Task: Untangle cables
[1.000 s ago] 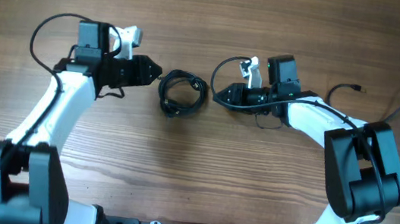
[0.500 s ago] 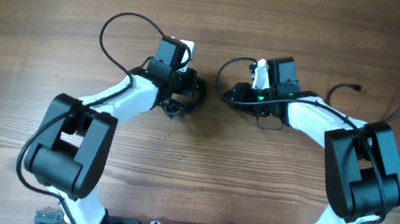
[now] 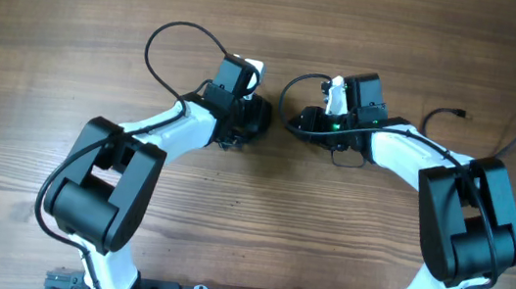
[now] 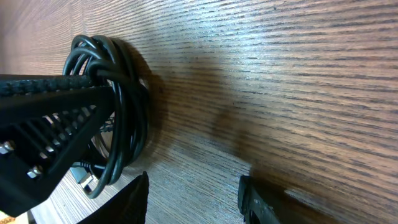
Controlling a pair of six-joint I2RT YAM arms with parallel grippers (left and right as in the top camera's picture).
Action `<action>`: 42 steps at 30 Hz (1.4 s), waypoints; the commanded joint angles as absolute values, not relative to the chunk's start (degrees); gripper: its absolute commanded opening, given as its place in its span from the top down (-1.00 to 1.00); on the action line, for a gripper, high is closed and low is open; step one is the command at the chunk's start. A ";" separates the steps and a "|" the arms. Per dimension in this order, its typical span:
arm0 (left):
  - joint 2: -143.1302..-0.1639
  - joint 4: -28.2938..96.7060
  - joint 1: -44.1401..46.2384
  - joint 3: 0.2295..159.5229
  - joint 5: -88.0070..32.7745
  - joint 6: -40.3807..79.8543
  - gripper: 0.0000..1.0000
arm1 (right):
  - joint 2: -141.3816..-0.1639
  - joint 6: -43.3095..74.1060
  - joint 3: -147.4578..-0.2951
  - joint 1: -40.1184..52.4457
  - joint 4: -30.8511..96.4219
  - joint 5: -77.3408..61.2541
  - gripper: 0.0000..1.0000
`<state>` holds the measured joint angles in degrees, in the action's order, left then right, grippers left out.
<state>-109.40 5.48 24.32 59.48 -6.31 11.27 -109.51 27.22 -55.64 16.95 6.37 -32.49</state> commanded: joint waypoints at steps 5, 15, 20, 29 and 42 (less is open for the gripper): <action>-112.09 4.16 24.53 59.92 -4.84 12.88 0.92 | -110.13 26.26 -54.87 16.80 5.72 -32.58 0.01; -99.31 13.13 20.62 59.92 -28.12 5.93 0.92 | -103.39 27.55 -55.27 18.37 1.93 -52.38 -0.06; -99.33 14.50 13.76 59.92 -43.90 2.98 0.92 | -103.39 31.00 -55.27 18.96 1.30 -51.48 0.11; -99.33 14.94 13.23 59.92 -46.41 3.03 0.92 | -103.39 37.67 -55.05 23.31 -2.07 -45.91 0.19; -99.33 19.22 -3.49 59.92 -68.86 1.32 0.92 | -103.53 36.18 -54.74 20.75 13.63 -2.55 0.91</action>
<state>-100.38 18.04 1.34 59.44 -57.30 3.70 -102.39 36.18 -55.13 21.34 13.32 -12.69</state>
